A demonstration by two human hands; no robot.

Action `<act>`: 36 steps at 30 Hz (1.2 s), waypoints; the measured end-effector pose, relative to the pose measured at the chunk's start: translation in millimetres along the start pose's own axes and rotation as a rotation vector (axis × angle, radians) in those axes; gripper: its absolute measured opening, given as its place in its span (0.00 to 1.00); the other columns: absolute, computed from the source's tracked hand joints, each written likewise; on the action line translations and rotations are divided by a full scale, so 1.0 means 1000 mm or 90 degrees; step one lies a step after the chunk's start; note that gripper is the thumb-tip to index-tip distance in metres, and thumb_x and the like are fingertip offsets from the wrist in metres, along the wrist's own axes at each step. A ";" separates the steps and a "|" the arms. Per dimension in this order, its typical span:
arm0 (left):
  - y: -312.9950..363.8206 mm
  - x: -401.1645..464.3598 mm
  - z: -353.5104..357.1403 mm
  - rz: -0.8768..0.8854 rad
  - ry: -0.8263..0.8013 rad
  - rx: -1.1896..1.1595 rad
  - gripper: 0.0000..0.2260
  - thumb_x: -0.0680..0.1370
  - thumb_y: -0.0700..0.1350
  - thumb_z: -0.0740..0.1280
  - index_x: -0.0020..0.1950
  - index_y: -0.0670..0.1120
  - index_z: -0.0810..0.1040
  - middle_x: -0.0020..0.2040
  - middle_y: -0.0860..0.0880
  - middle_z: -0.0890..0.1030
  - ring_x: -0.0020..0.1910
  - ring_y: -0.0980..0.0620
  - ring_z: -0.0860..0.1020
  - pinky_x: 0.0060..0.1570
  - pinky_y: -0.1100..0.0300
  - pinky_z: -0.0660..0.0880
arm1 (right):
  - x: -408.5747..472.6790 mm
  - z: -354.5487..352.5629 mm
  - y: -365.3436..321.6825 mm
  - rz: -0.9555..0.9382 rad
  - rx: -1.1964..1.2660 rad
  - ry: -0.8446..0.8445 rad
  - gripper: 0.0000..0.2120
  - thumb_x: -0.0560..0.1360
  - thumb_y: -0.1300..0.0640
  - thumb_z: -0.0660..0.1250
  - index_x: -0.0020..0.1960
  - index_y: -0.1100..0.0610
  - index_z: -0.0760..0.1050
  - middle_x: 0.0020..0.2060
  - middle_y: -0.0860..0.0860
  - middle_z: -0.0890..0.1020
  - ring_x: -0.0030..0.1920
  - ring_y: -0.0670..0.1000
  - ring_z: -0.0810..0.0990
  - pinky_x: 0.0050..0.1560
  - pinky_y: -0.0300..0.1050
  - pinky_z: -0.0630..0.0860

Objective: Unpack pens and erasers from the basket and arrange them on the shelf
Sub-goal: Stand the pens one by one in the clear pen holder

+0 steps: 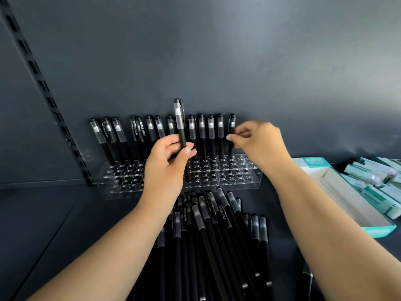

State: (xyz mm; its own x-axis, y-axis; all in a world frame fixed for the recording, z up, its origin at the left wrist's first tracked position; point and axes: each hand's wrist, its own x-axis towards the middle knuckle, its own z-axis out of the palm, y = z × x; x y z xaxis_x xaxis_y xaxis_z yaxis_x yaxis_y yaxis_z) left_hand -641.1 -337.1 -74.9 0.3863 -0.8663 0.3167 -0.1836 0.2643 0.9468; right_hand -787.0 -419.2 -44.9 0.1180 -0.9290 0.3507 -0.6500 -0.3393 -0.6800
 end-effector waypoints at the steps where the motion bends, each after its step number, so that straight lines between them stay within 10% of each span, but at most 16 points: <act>1: 0.000 0.000 0.000 -0.006 0.000 0.001 0.09 0.77 0.42 0.63 0.56 0.53 0.71 0.52 0.55 0.80 0.48 0.64 0.80 0.59 0.57 0.73 | 0.000 0.001 0.001 0.003 -0.002 -0.008 0.10 0.73 0.52 0.68 0.49 0.58 0.79 0.40 0.51 0.83 0.39 0.48 0.78 0.37 0.38 0.70; 4: 0.002 -0.001 0.000 -0.009 -0.006 0.015 0.09 0.77 0.43 0.64 0.51 0.57 0.71 0.47 0.57 0.81 0.46 0.66 0.80 0.57 0.60 0.73 | 0.000 0.002 0.002 0.010 -0.010 -0.027 0.11 0.74 0.50 0.67 0.45 0.59 0.79 0.38 0.54 0.83 0.28 0.47 0.73 0.34 0.39 0.71; 23: 0.026 -0.016 0.005 0.146 -0.094 0.067 0.08 0.73 0.45 0.67 0.46 0.59 0.73 0.36 0.63 0.82 0.41 0.70 0.78 0.41 0.78 0.69 | -0.021 -0.031 -0.054 -0.085 0.249 -0.072 0.16 0.72 0.49 0.68 0.41 0.64 0.79 0.38 0.59 0.82 0.38 0.52 0.79 0.51 0.56 0.78; 27: 0.024 -0.017 0.008 0.224 -0.167 0.167 0.04 0.72 0.52 0.66 0.46 0.60 0.76 0.38 0.66 0.80 0.46 0.68 0.77 0.47 0.76 0.70 | -0.021 -0.035 -0.054 -0.096 0.238 -0.108 0.12 0.72 0.54 0.69 0.39 0.64 0.78 0.32 0.54 0.83 0.35 0.49 0.80 0.44 0.46 0.81; 31: 0.014 -0.015 0.007 0.363 -0.257 0.446 0.22 0.75 0.58 0.54 0.54 0.48 0.81 0.50 0.59 0.79 0.57 0.62 0.70 0.56 0.81 0.58 | -0.010 -0.052 -0.043 -0.117 0.175 0.039 0.09 0.72 0.53 0.69 0.35 0.55 0.77 0.30 0.49 0.81 0.38 0.55 0.83 0.44 0.50 0.80; 36: -0.003 -0.015 0.008 0.298 -0.325 0.711 0.26 0.79 0.60 0.50 0.75 0.52 0.56 0.74 0.56 0.58 0.73 0.57 0.54 0.71 0.59 0.48 | 0.003 -0.048 -0.020 -0.097 0.187 0.275 0.09 0.73 0.52 0.68 0.43 0.58 0.79 0.28 0.45 0.75 0.38 0.58 0.81 0.48 0.57 0.78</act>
State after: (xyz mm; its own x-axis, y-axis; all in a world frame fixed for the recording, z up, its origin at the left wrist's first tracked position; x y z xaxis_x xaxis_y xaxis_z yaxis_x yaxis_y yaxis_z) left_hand -653.4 -328.4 -82.6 -0.2556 -0.9156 0.3105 -0.9451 0.3042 0.1191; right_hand -809.3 -408.3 0.6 -0.1656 -0.7419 0.6498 -0.4054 -0.5494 -0.7306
